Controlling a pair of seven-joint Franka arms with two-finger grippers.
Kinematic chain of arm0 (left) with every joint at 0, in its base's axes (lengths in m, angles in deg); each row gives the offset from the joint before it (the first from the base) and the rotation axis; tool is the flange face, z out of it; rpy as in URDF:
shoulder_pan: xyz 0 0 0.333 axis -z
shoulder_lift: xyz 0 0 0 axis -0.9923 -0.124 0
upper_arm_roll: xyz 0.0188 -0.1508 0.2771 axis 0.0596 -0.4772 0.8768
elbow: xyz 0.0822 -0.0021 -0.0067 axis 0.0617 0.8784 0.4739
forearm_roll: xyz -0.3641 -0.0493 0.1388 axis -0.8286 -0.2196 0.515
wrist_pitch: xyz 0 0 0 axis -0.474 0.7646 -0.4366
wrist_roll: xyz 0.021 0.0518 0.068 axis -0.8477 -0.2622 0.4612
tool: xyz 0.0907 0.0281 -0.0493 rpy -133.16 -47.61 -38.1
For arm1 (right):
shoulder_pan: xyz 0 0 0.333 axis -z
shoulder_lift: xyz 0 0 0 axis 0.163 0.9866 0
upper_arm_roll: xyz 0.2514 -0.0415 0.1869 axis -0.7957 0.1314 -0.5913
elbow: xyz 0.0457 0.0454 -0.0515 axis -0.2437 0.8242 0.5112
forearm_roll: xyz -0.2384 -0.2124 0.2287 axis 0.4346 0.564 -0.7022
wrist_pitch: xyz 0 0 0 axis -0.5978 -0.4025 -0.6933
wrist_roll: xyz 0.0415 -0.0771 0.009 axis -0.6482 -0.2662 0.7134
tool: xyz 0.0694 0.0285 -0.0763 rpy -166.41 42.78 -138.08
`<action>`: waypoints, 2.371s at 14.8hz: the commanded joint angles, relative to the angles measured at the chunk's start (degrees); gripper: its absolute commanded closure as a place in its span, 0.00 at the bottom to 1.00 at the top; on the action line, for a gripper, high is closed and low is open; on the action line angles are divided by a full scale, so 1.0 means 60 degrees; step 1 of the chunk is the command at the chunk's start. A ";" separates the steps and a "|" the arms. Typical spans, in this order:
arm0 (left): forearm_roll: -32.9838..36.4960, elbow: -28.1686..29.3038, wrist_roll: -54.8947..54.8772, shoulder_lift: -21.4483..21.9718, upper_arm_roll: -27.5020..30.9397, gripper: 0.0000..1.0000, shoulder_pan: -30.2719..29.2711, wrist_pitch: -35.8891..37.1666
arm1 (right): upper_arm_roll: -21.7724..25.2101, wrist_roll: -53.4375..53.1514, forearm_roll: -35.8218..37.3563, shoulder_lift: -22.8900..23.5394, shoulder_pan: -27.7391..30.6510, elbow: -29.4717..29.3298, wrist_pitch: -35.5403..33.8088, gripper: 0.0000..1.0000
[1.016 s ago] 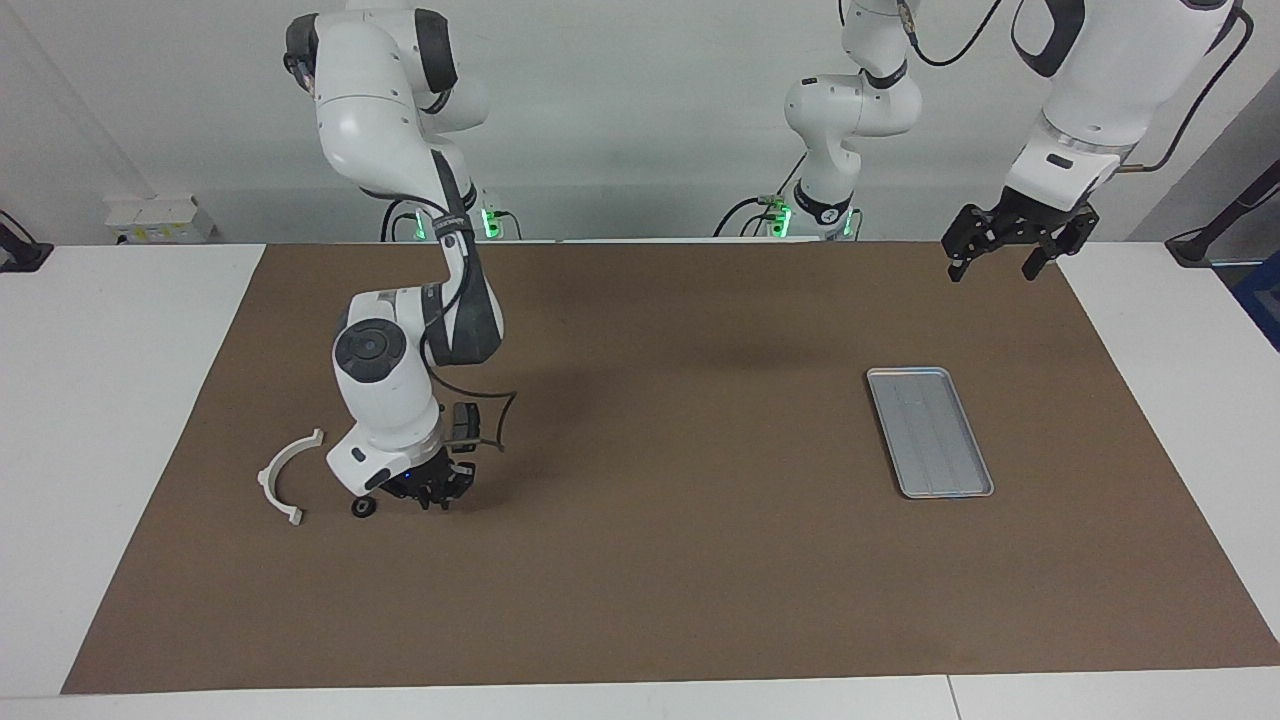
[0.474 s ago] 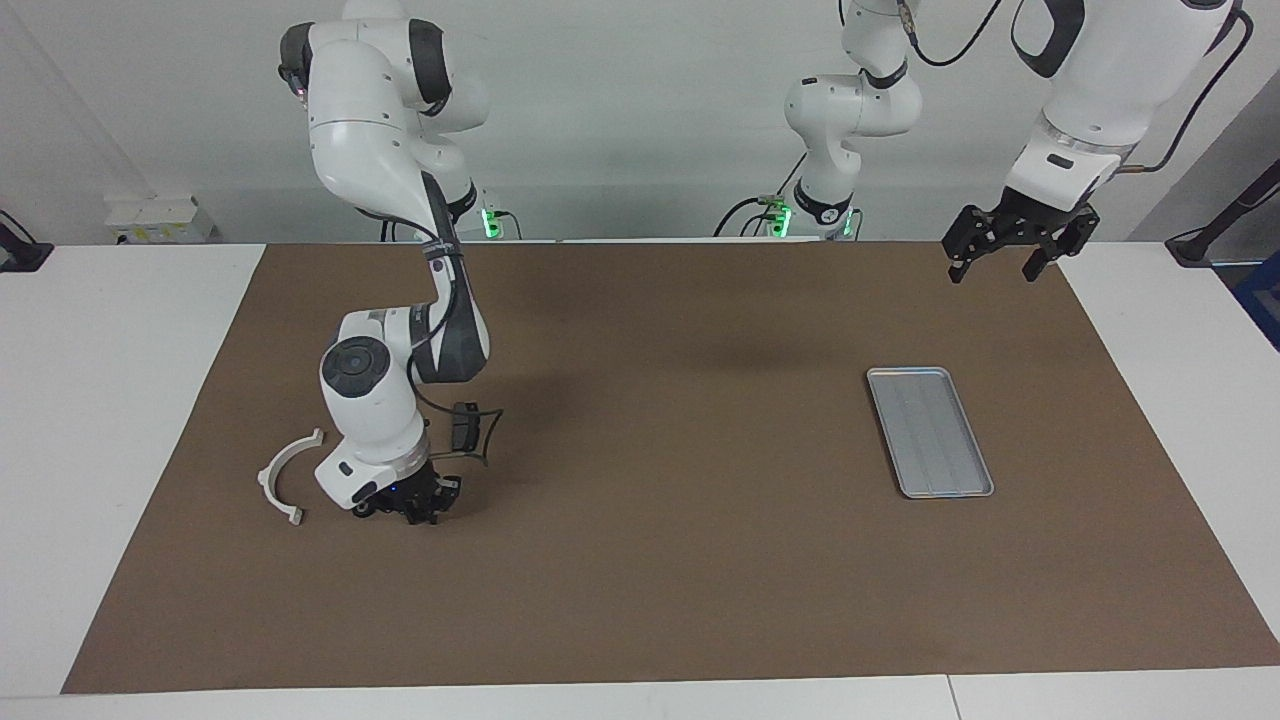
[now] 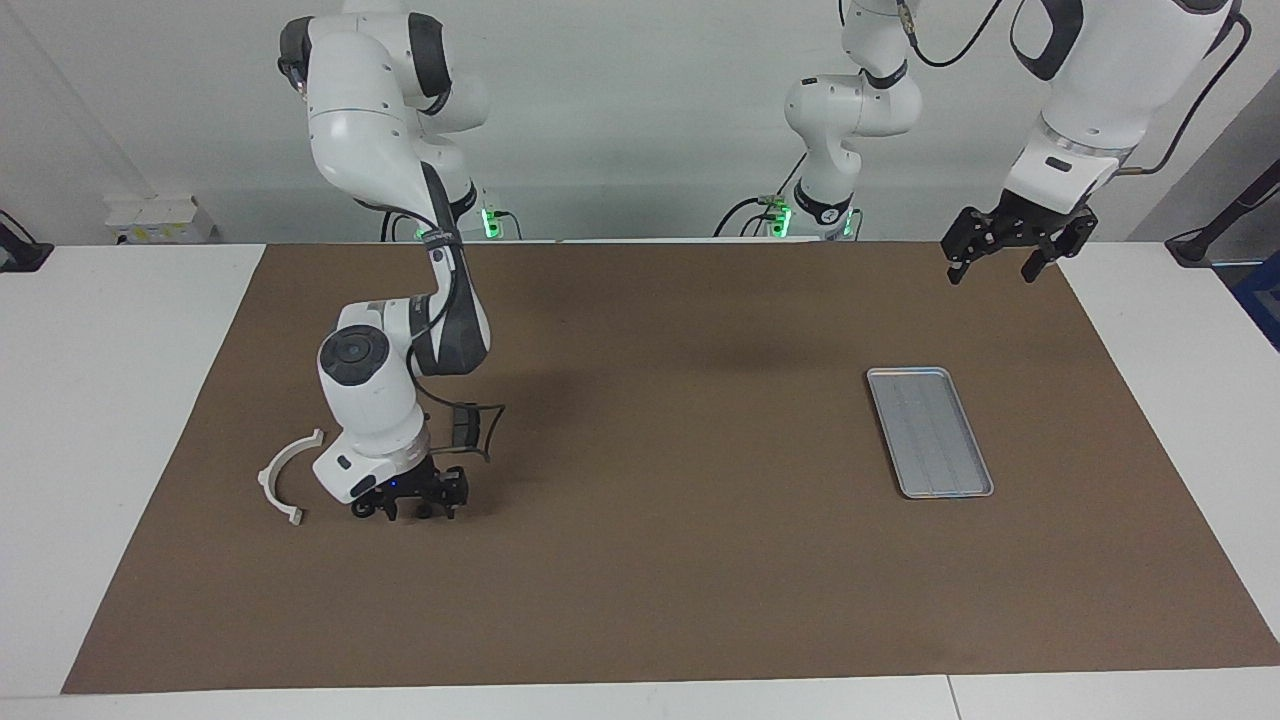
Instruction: Place bearing gear from tray to pile
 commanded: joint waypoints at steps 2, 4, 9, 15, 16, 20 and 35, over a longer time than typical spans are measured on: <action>0.0150 0.0446 0.0109 0.0382 0.0050 0.00 0.0095 -0.0217 | -0.0091 0.0054 -0.0087 -0.0603 0.0230 0.0169 -0.0340 0.00; 0.0150 0.0446 0.0095 0.0382 0.0050 0.00 0.0051 -0.0246 | -0.0091 0.0069 -0.0087 -0.0851 0.0244 0.0155 -0.0808 0.00; 0.0150 0.0489 -0.0022 0.0382 0.0152 0.00 -0.0081 -0.0582 | -0.0106 0.0069 -0.0102 -0.2664 0.0274 0.0213 -0.3440 0.00; 0.0150 0.0694 -0.0067 0.0469 0.0167 0.00 -0.0139 -0.0787 | -0.0528 0.0098 -0.0776 -0.5464 0.0741 0.0213 -0.6973 0.00; 0.0150 0.0738 -0.0067 0.0470 0.0167 0.00 -0.0139 -0.0890 | -0.0762 0.0098 -0.0776 -0.5699 0.0960 0.0199 -0.7224 0.00; 0.0150 0.0782 -0.0081 0.0499 0.0182 0.00 -0.0314 -0.0905 | -0.1351 0.0040 -0.0790 -0.6243 0.1343 0.0140 -0.7841 0.00; 0.0150 0.0797 -0.0022 0.0514 0.0182 0.00 -0.0345 -0.1052 | -0.1292 0.0010 -0.0336 -0.6155 0.1460 0.0081 -0.7285 0.00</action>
